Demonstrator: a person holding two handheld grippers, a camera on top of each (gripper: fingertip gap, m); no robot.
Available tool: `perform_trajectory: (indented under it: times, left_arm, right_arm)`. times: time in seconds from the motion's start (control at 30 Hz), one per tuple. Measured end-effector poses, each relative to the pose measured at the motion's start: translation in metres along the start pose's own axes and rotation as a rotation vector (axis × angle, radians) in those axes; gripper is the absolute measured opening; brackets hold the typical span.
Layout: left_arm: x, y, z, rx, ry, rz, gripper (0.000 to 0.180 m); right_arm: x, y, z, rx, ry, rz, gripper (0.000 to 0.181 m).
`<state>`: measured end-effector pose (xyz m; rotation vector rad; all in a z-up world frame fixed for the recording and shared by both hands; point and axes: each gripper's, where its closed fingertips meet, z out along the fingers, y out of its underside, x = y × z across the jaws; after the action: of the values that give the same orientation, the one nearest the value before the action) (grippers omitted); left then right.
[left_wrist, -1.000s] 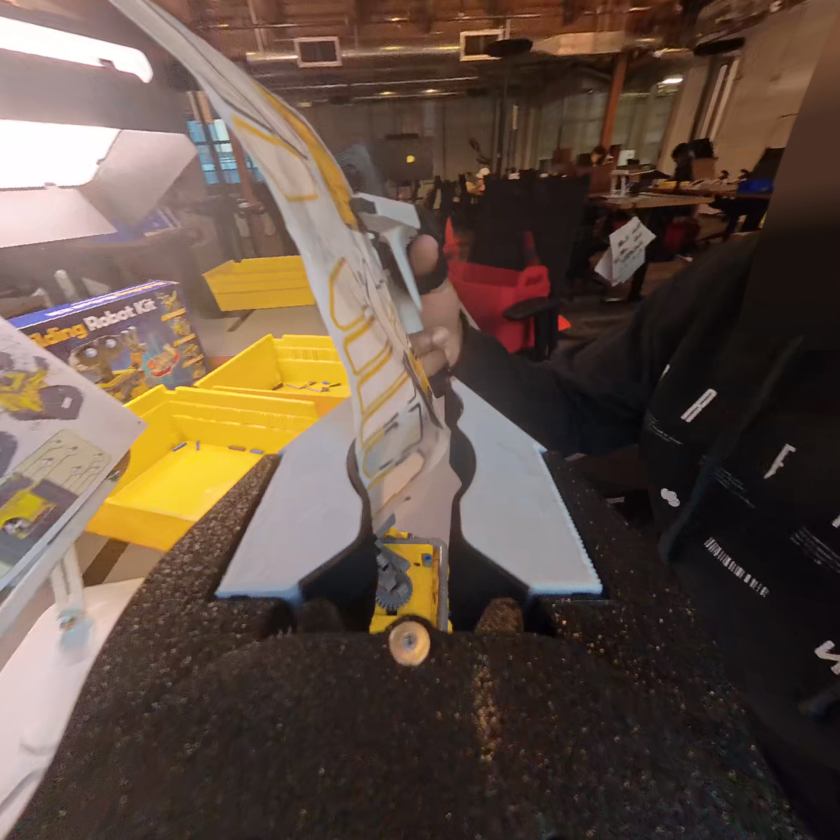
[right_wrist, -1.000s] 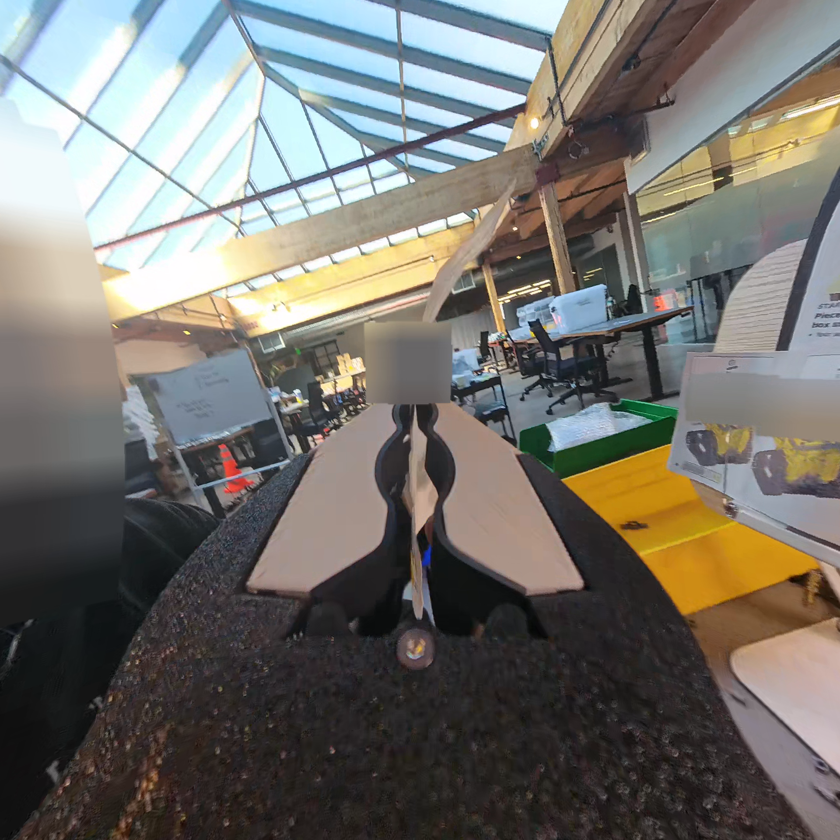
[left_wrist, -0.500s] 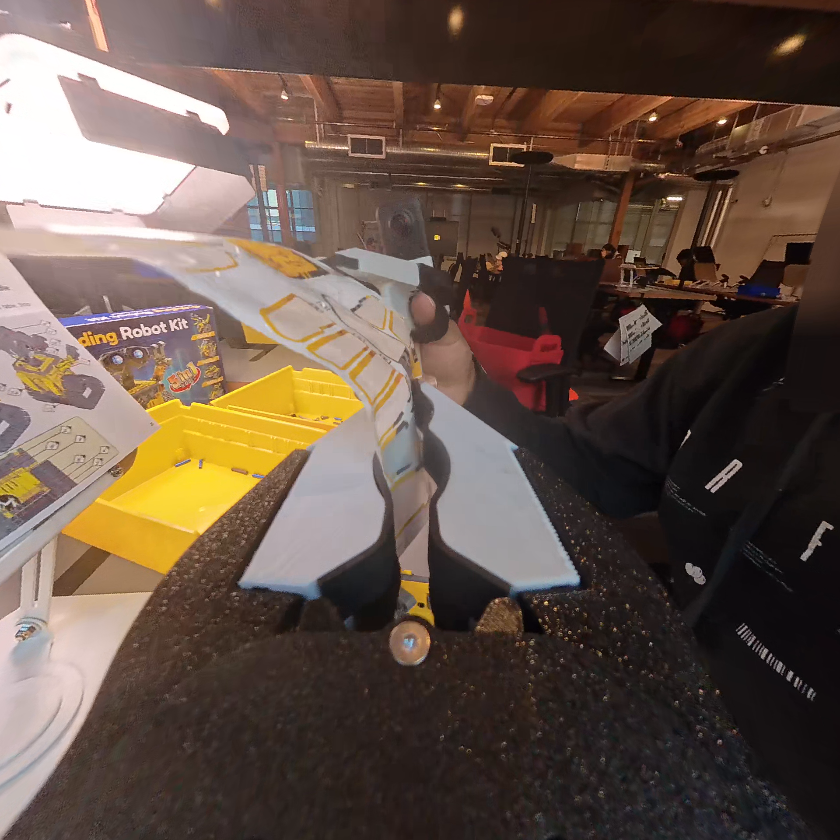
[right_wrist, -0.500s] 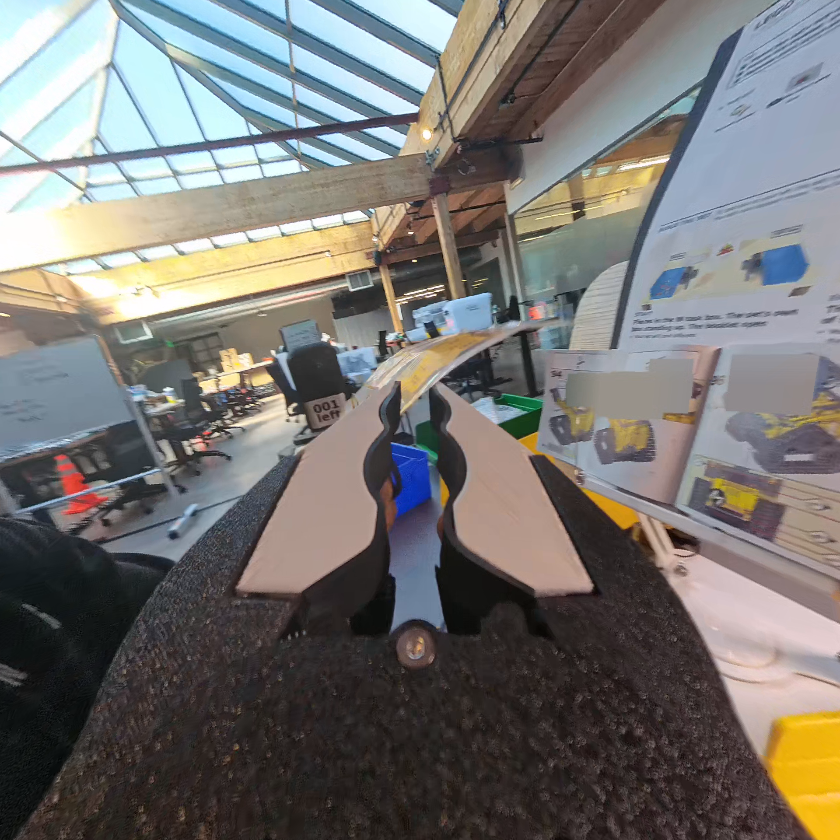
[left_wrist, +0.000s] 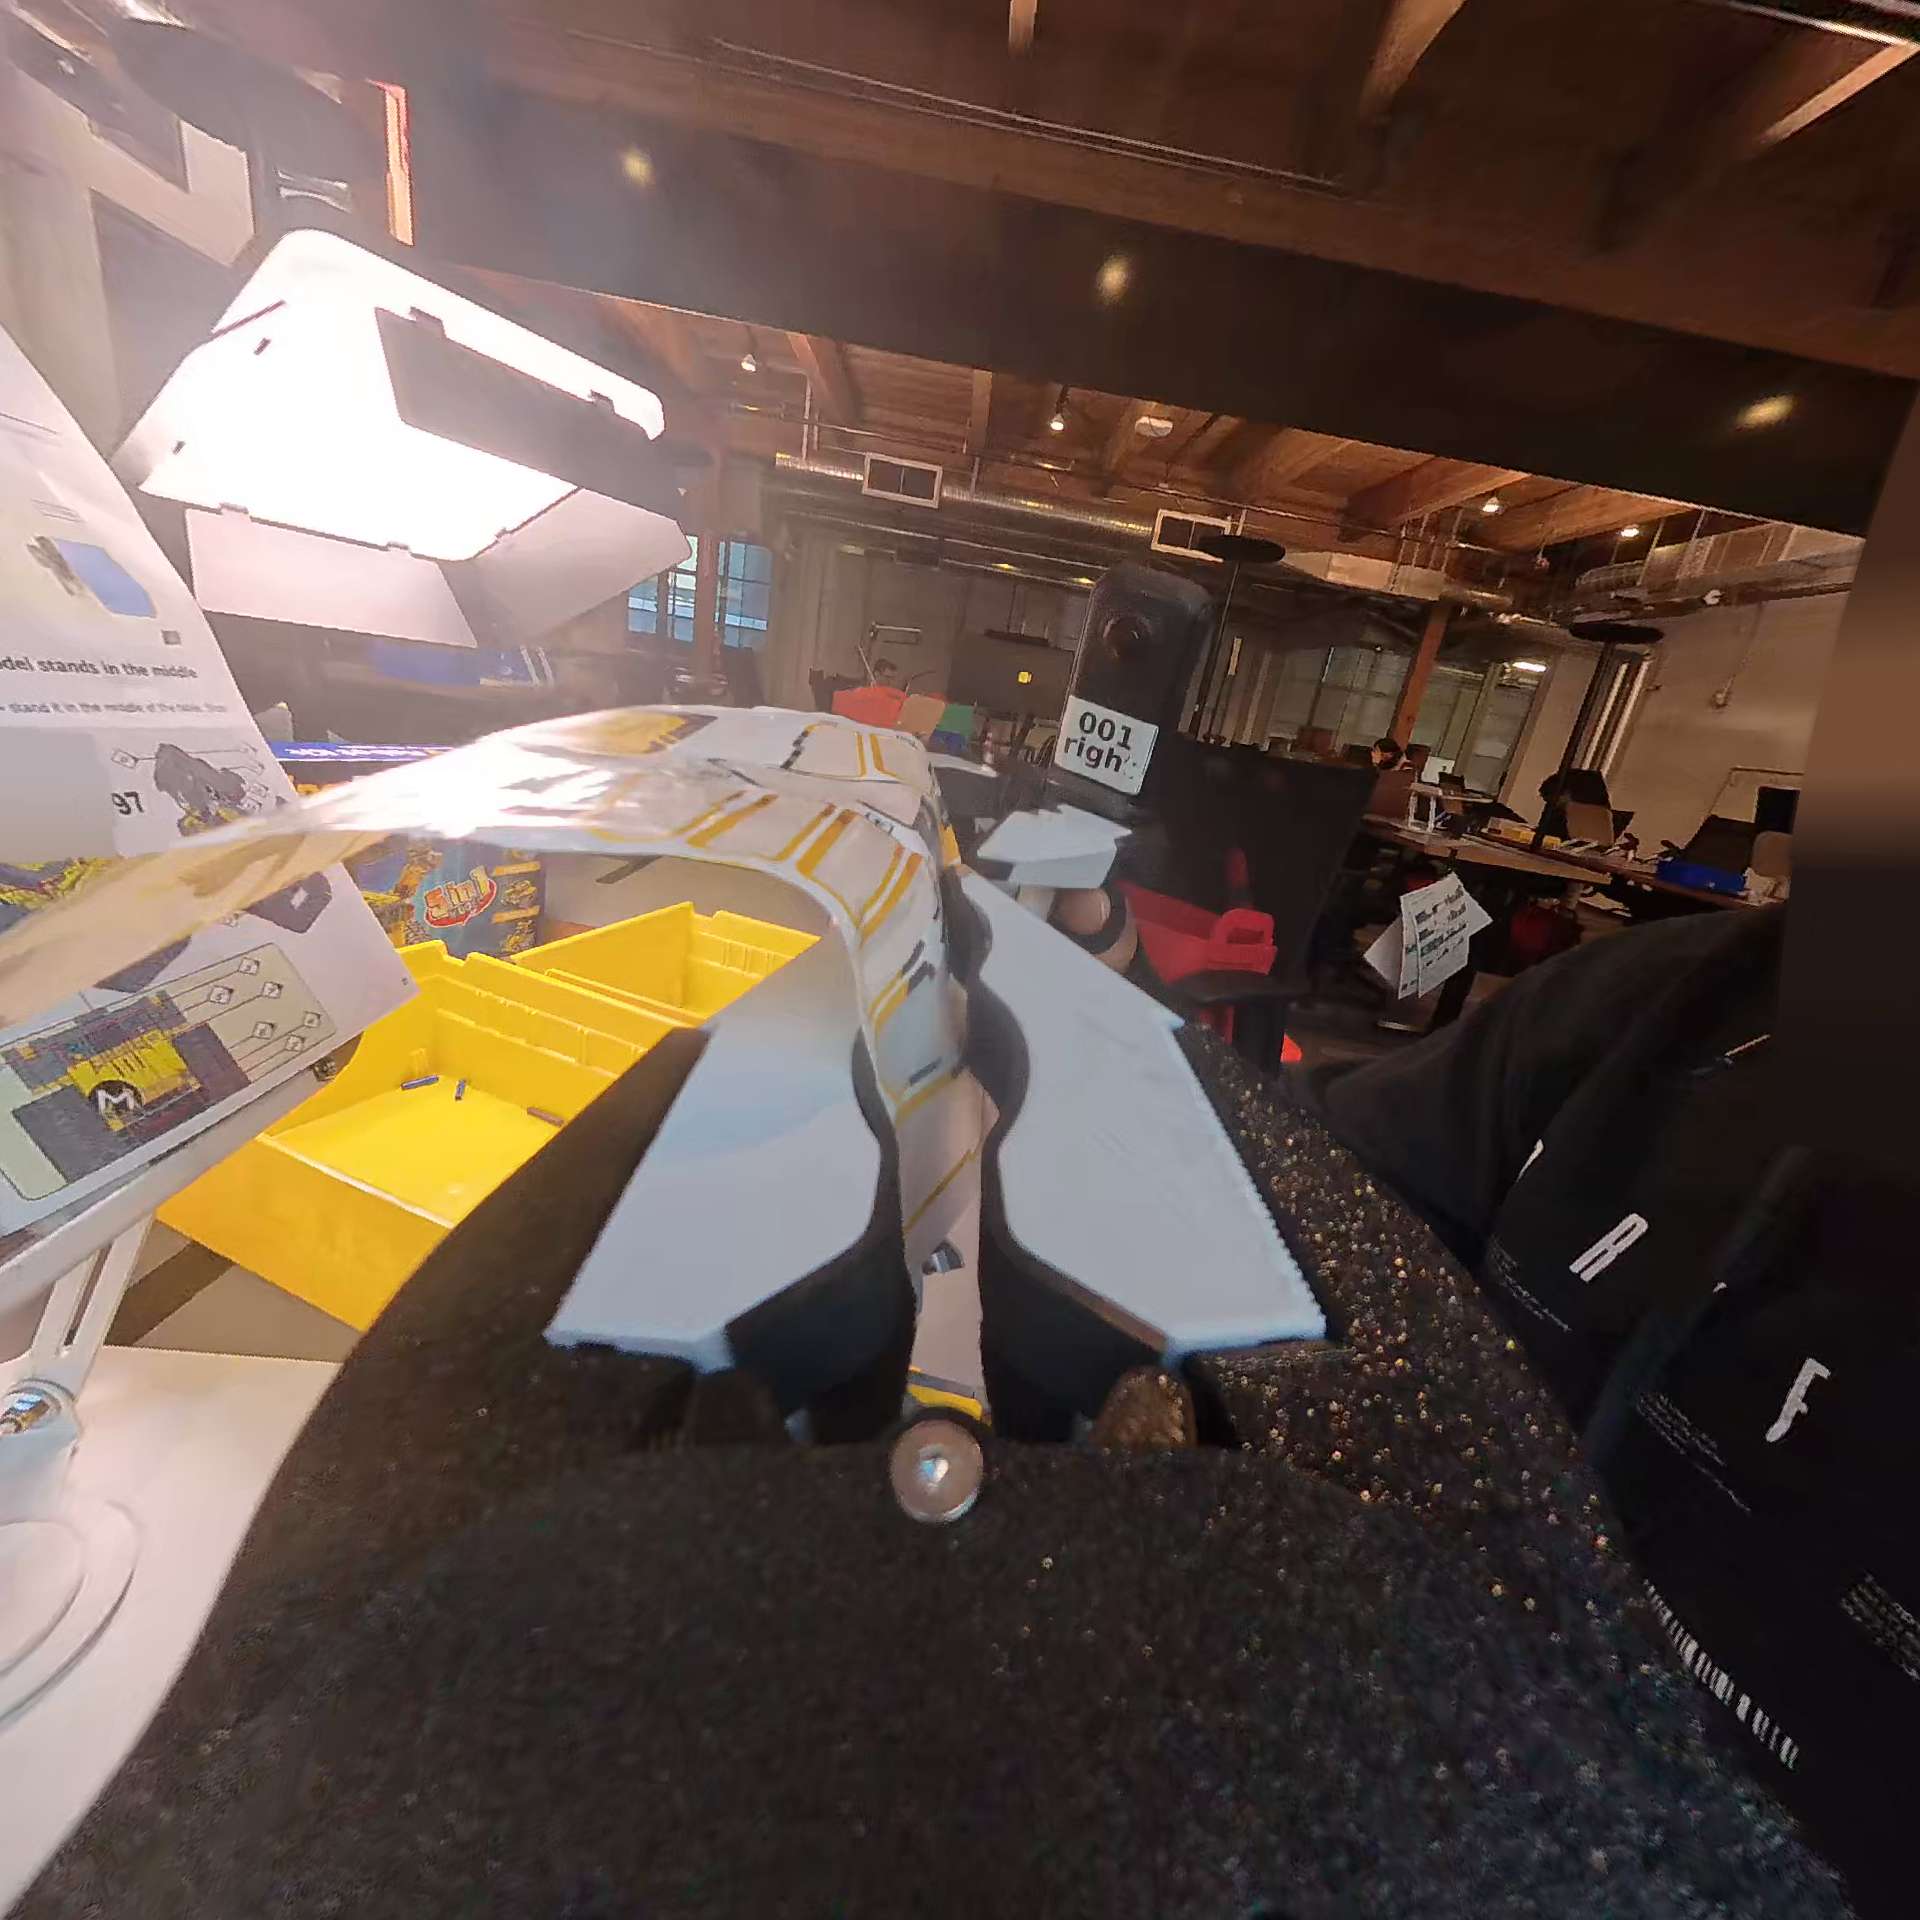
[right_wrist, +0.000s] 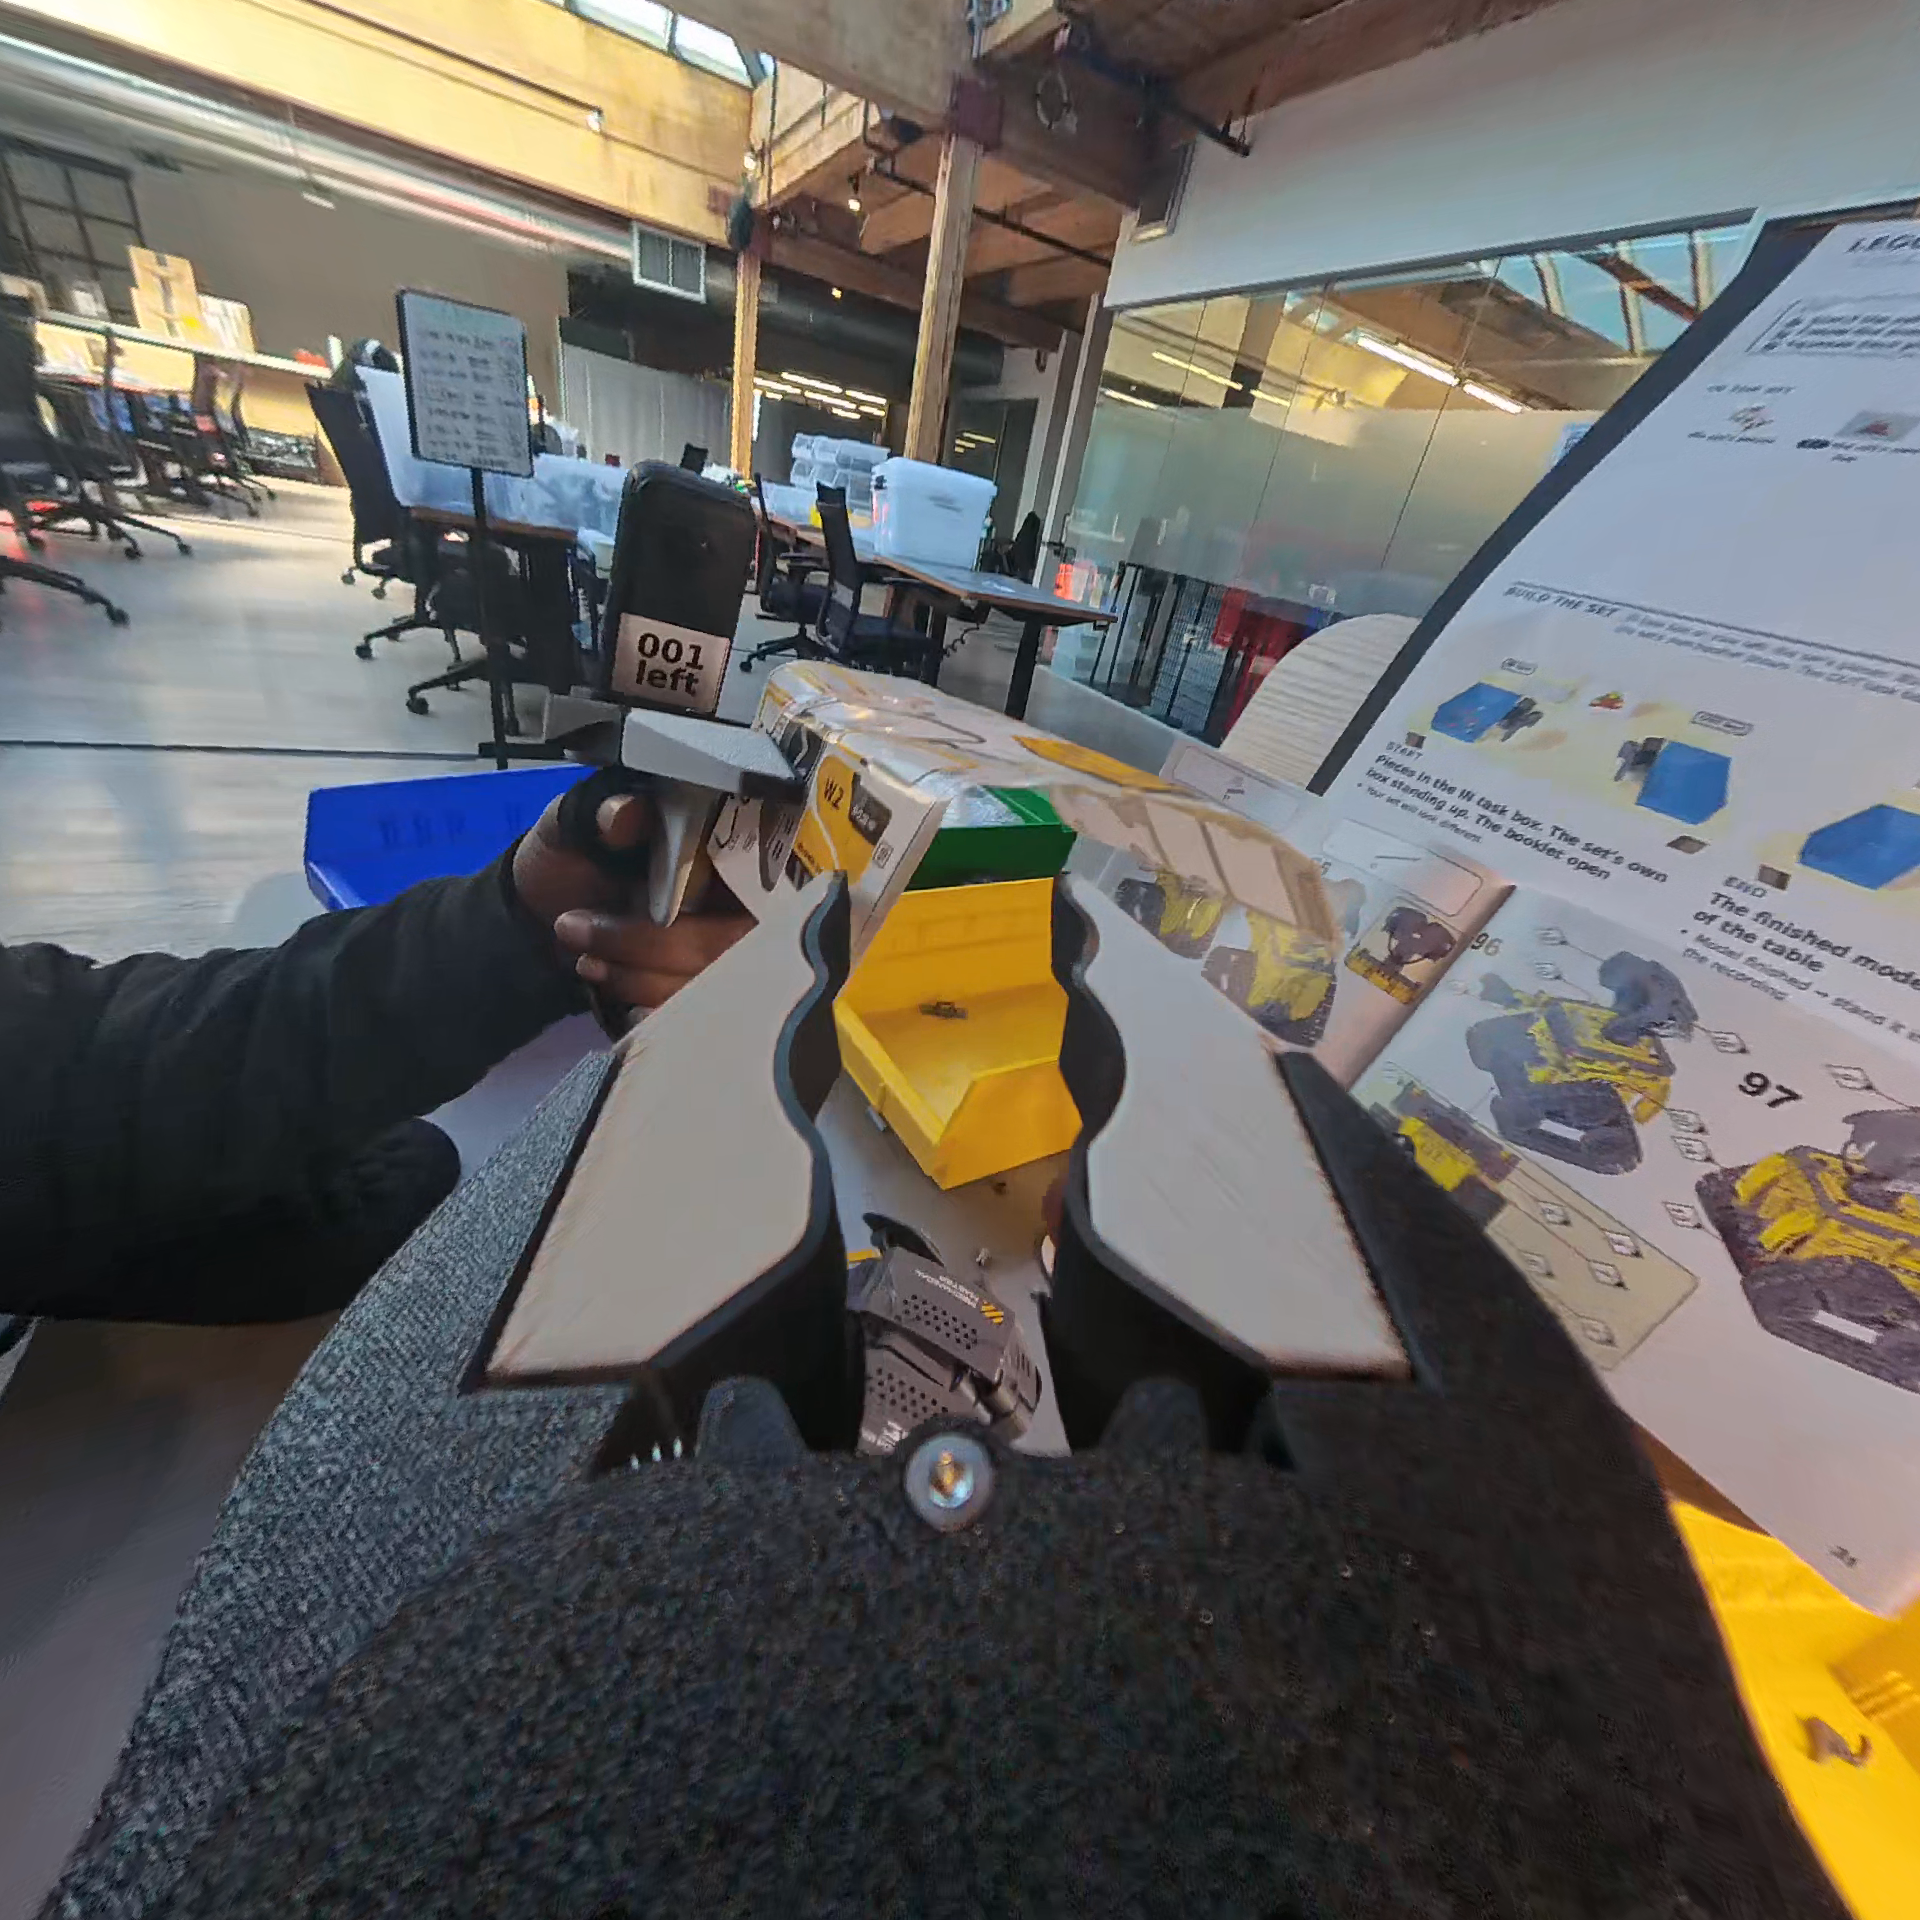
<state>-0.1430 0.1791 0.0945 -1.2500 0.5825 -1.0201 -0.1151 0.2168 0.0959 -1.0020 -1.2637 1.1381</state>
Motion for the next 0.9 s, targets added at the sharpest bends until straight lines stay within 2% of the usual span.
perform_trajectory:
  times: [0.1,0.2,0.23,0.33,0.47,0.6,0.63,0.73,0.8,0.9]
  left_arm:
    - [0.0,-0.001,0.0,0.007,0.003,-0.008,0.0]
    - [0.001,0.0,0.0,0.003,0.008,-0.006,0.0]
    - [0.003,-0.001,0.0,0.005,0.014,-0.004,0.001]
    - [0.006,-0.002,-0.002,0.003,0.023,0.025,0.013]
    - [0.007,0.001,0.001,-0.026,-0.015,0.09,0.003]
    - [0.009,-0.002,0.004,-0.018,-0.033,0.111,0.0]
    - [0.008,-0.002,0.004,-0.027,-0.045,0.12,0.0]
    - [0.006,-0.004,0.001,-0.036,-0.059,0.097,0.0]
    - [0.001,-0.001,-0.001,-0.072,-0.083,0.084,0.0]
    - [0.003,0.017,0.002,-0.174,-0.065,0.099,0.0]
  right_arm:
    - [-0.011,0.009,0.007,-0.02,-0.065,0.029,0.033]
    - [-0.019,0.009,0.01,0.007,-0.107,0.051,0.003]
    - [-0.021,0.007,0.01,0.027,-0.125,0.072,0.0]
    - [-0.02,-0.005,0.004,0.092,-0.183,0.202,0.0]
    - [-0.019,-0.011,0.0,0.137,-0.242,0.318,0.0]
    - [-0.016,0.001,0.005,0.086,-0.246,0.392,0.0]
    - [-0.011,0.004,0.006,0.071,-0.215,0.384,0.006]
    - [0.017,-0.003,-0.005,0.075,-0.011,0.154,0.026]
    - [0.014,-0.021,-0.018,0.092,0.093,-0.172,0.035]
    - [-0.024,-0.021,-0.018,0.035,0.095,-0.63,0.036]
